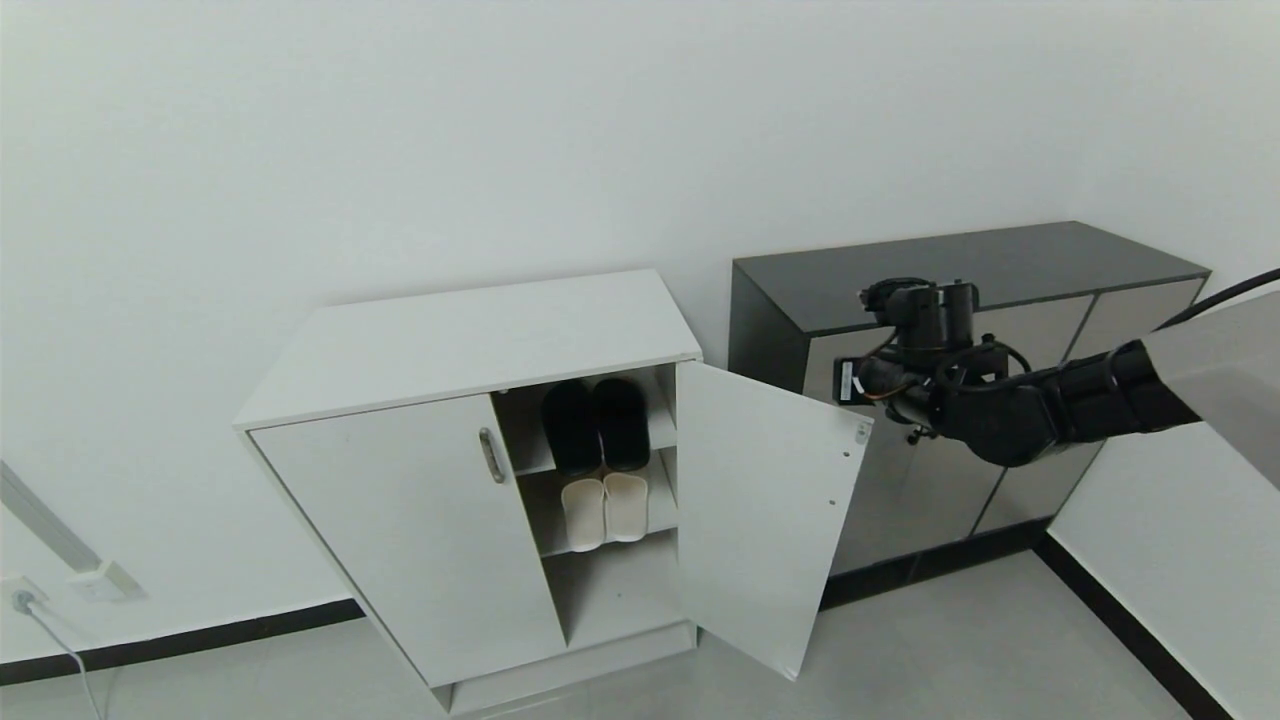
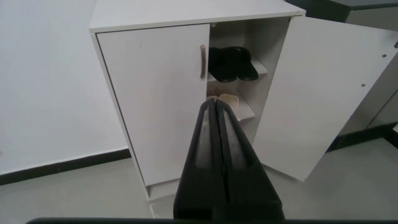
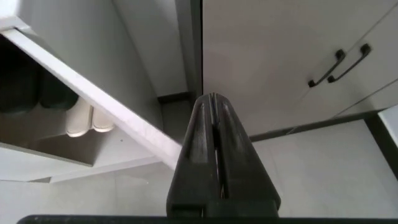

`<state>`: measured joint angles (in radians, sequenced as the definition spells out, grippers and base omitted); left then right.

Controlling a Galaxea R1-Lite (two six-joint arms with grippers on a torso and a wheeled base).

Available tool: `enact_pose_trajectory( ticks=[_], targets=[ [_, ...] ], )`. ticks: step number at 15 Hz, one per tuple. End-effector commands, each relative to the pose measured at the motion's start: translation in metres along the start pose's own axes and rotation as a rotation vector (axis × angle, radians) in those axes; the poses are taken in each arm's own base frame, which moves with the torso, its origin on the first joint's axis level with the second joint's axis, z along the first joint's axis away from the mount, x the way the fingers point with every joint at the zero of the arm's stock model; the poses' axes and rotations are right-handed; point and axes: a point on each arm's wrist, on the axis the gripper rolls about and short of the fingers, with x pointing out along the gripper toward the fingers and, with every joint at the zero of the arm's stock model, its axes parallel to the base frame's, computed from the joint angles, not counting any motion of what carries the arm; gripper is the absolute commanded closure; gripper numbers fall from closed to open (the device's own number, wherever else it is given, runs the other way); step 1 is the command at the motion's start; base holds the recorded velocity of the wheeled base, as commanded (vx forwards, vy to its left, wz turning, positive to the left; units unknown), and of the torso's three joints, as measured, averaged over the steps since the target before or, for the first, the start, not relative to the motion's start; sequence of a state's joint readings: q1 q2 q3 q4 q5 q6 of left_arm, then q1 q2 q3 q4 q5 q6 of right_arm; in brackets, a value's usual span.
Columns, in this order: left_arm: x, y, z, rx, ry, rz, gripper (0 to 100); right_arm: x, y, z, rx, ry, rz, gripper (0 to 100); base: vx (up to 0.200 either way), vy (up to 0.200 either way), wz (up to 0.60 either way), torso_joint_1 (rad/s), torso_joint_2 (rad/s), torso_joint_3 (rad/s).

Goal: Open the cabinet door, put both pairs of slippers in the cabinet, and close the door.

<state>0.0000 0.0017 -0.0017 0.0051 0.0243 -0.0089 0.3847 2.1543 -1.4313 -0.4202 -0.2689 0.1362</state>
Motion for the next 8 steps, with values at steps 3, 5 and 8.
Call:
enact_pose_trajectory(
  ticks=[3, 5, 8],
  targets=[
    [0.0, 0.0, -0.0002, 0.0, 0.001, 0.0, 100, 0.0304, -0.0061, -0.0204, -0.004, 0.042, -0.028, 100, 0.0, 0.0, 0.0, 0.0, 0.0, 0.0],
    [0.0, 0.0, 0.0, -0.002, -0.001, 0.0, 100, 0.0325, -0.0066, -0.023, -0.005, 0.048, -0.031, 100, 0.0, 0.0, 0.0, 0.0, 0.0, 0.0],
    [0.0, 0.0, 0.0, -0.002, -0.001, 0.0, 100, 0.0327, -0.0061, -0.0252, -0.008, 0.056, -0.03, 100, 0.0, 0.0, 0.0, 0.0, 0.0, 0.0]
  ],
)
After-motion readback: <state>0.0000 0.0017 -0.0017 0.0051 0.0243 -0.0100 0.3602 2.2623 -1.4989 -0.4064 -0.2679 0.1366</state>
